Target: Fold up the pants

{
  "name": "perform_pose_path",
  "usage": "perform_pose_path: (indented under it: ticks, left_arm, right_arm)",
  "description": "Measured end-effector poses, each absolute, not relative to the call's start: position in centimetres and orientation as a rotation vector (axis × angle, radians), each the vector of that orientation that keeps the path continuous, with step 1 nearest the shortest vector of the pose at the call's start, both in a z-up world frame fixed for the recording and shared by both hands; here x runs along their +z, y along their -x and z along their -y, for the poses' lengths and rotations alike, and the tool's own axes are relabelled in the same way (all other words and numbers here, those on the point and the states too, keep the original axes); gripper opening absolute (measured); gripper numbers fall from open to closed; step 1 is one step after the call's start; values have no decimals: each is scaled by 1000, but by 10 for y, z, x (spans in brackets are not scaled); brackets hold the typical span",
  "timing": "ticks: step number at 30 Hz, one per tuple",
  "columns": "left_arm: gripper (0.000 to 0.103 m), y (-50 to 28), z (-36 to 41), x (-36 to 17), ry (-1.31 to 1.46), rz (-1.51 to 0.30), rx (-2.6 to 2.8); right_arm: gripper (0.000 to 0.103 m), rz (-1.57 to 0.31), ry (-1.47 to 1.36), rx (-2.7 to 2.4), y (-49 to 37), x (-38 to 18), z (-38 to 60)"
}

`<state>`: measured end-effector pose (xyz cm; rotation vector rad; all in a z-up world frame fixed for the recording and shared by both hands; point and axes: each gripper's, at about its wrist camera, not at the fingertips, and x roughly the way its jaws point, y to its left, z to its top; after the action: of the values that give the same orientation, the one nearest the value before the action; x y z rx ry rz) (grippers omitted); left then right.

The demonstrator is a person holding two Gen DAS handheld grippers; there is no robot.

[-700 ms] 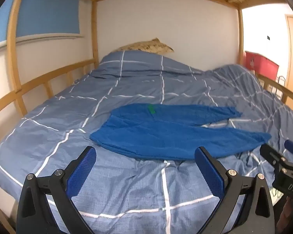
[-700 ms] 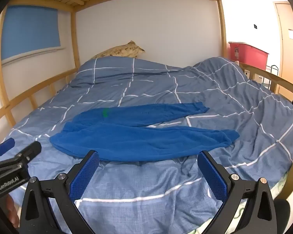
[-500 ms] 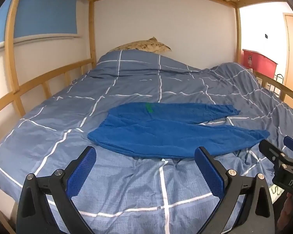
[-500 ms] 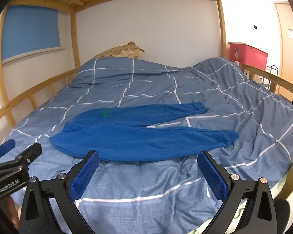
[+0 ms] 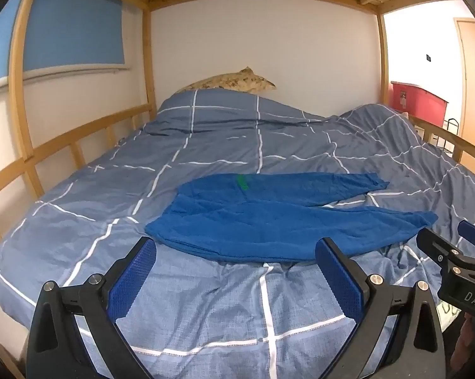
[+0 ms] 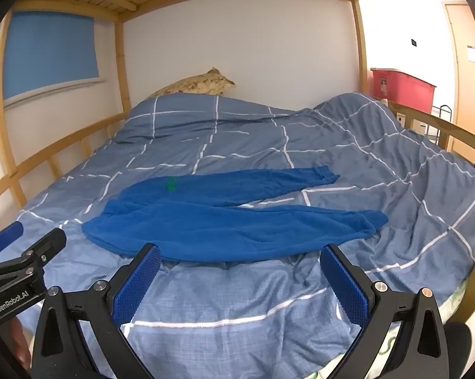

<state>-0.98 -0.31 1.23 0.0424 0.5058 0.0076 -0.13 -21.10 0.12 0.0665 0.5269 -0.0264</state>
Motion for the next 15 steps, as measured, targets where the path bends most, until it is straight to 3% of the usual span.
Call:
perform_pose_path:
  ticks: [15]
  left_arm:
    - [103, 15, 7, 16, -67, -476, 6]
  right_arm:
    - [103, -520, -70, -26, 0, 1, 213]
